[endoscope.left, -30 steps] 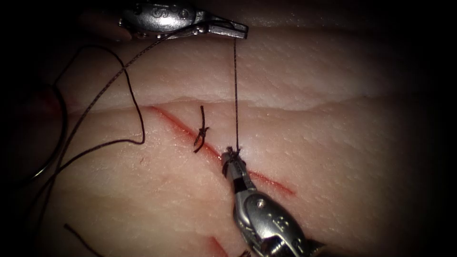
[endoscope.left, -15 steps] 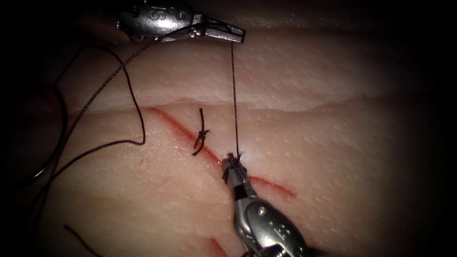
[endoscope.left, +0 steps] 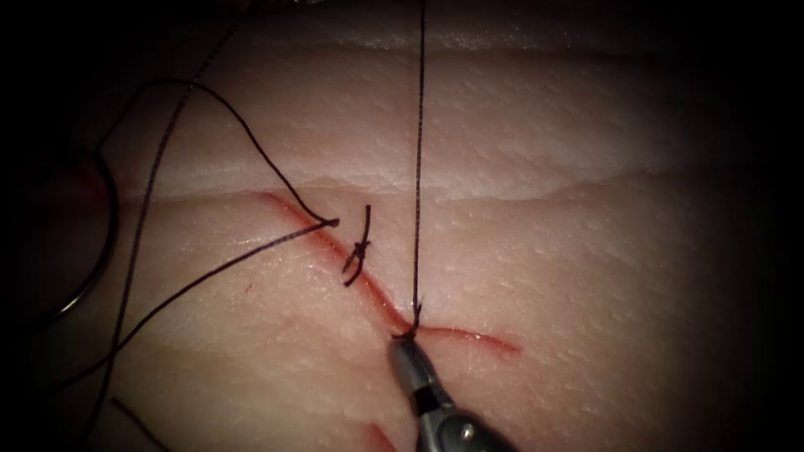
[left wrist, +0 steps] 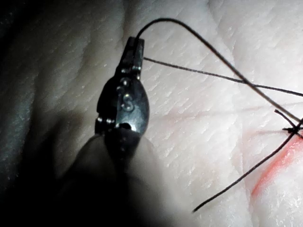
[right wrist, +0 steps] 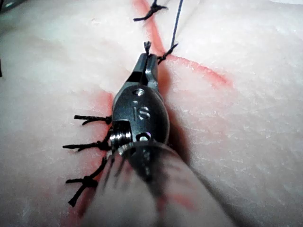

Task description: Wound Closure

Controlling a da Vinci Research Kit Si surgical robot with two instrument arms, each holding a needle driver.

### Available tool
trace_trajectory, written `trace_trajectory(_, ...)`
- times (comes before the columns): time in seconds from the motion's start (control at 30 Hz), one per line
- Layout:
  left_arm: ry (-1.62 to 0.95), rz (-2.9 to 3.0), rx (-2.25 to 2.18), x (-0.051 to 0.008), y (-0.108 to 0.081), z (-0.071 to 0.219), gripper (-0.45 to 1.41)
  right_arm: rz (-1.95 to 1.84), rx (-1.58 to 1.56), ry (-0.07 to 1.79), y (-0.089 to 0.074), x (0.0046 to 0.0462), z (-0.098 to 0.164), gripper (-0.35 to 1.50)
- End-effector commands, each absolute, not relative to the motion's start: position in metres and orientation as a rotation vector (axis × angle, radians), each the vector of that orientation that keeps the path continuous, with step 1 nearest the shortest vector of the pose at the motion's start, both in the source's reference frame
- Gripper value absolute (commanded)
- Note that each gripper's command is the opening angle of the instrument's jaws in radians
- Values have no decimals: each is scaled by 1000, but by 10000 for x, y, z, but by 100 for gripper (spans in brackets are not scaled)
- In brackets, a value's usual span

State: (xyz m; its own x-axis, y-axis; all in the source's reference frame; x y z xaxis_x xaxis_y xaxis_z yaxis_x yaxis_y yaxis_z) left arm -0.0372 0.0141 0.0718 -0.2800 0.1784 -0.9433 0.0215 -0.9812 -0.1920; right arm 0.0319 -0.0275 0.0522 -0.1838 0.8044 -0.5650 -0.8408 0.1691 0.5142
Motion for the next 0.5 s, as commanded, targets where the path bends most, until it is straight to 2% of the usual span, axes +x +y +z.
trace_trajectory(0.03,-251,2425,-1825,-379,146,723,-45,1470,-49,963,-274,327,526,-35)
trace_trajectory(0.5,-212,2392,-1793,-368,167,713,-45,1174,-223,897,-256,331,515,-35)
